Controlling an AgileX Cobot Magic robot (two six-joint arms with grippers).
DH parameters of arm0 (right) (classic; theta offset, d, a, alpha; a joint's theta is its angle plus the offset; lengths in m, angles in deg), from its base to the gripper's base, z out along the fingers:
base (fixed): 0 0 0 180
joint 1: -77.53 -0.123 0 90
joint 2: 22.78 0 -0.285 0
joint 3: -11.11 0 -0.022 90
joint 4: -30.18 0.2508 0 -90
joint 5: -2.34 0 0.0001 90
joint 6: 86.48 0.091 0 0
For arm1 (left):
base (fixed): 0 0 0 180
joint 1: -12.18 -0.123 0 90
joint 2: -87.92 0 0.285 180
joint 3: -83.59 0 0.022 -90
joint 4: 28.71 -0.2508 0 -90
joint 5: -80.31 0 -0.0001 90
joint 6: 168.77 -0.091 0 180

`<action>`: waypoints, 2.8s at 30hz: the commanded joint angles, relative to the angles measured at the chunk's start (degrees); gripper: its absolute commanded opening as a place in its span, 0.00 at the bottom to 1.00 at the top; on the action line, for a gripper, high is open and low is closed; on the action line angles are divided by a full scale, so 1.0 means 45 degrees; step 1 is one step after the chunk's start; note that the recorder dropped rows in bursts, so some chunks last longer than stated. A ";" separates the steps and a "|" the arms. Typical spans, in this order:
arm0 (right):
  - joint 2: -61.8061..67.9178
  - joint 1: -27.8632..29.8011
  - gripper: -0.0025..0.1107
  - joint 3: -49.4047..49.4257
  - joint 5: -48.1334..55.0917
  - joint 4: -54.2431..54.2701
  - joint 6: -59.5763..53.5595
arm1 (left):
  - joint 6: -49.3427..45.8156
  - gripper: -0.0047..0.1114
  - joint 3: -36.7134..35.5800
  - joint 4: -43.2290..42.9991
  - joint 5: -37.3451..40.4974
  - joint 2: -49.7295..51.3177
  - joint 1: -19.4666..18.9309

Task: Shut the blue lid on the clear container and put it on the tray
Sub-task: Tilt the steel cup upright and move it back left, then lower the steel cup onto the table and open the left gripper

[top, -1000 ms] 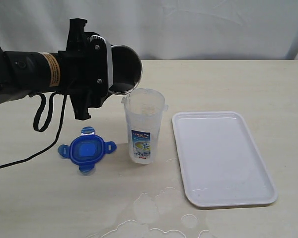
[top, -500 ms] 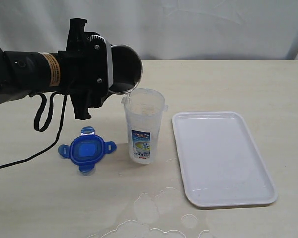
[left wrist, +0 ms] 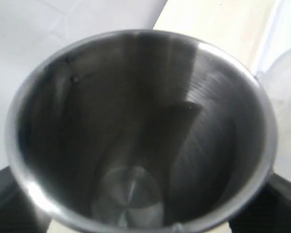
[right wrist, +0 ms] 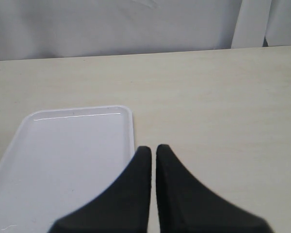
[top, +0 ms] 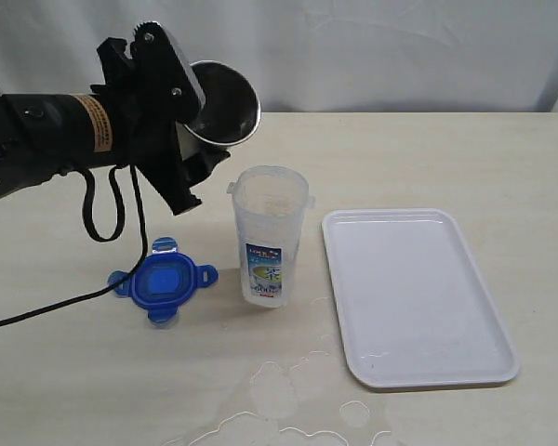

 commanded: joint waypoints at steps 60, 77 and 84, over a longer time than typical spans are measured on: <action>-0.0048 -0.0008 0.06 0.0025 -0.0051 0.0041 -0.0107 | 0.7227 0.70 0.4800 0.0182 -0.6218 0.8801 -0.3242; -0.0048 -0.0008 0.06 0.0025 -0.0051 0.0041 -0.0107 | 0.7261 0.95 0.4800 0.0116 -0.6114 0.8758 -0.3242; -0.0048 -0.0008 0.06 0.0025 -0.0051 0.0041 -0.0107 | 0.7261 0.95 0.4800 0.0108 -0.5516 0.8758 -0.3242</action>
